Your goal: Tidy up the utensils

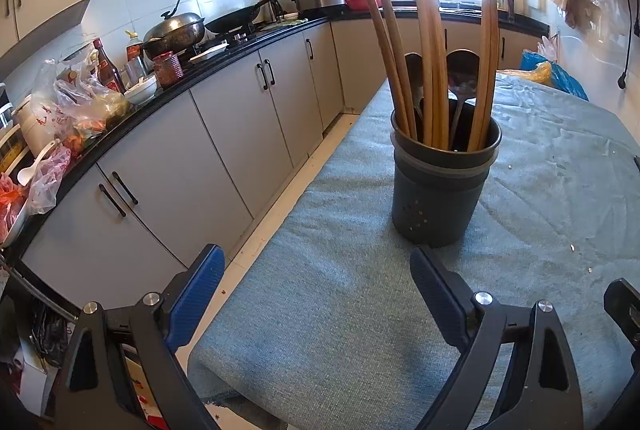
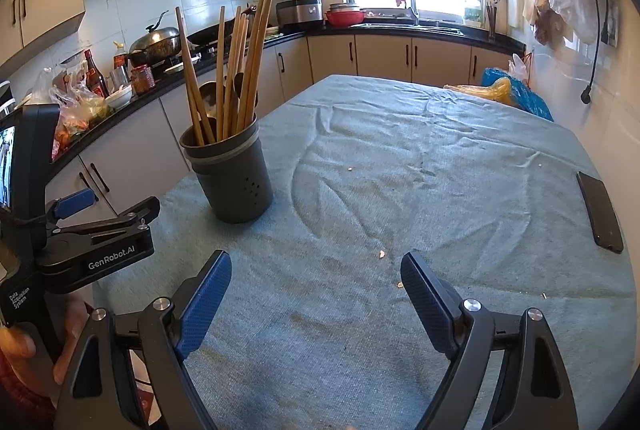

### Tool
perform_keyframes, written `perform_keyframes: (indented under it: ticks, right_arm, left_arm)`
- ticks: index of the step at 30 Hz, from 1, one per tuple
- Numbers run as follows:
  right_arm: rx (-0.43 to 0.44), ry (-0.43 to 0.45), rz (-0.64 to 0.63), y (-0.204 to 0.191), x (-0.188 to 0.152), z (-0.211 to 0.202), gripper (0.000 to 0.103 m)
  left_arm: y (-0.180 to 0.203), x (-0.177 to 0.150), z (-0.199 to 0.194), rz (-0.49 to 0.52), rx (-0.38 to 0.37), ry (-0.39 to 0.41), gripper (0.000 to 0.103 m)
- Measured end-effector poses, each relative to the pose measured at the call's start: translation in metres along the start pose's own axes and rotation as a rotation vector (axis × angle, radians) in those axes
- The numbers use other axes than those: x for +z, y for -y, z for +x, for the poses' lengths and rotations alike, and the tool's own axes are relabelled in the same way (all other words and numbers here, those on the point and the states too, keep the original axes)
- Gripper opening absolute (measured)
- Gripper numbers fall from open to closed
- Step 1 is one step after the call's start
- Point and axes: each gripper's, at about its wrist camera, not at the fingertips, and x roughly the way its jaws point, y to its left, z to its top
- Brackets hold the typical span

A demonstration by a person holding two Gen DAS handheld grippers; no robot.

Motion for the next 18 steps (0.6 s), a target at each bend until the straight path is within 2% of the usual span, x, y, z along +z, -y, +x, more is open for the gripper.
perform_keyframes:
  ticks: [18]
  right_arm:
    - [-0.002, -0.011, 0.023, 0.0076, -0.0051, 0.0014, 0.09]
  left_arm:
    - [0.0004, 0.0004, -0.0012, 0.014, 0.003, 0.004, 0.093]
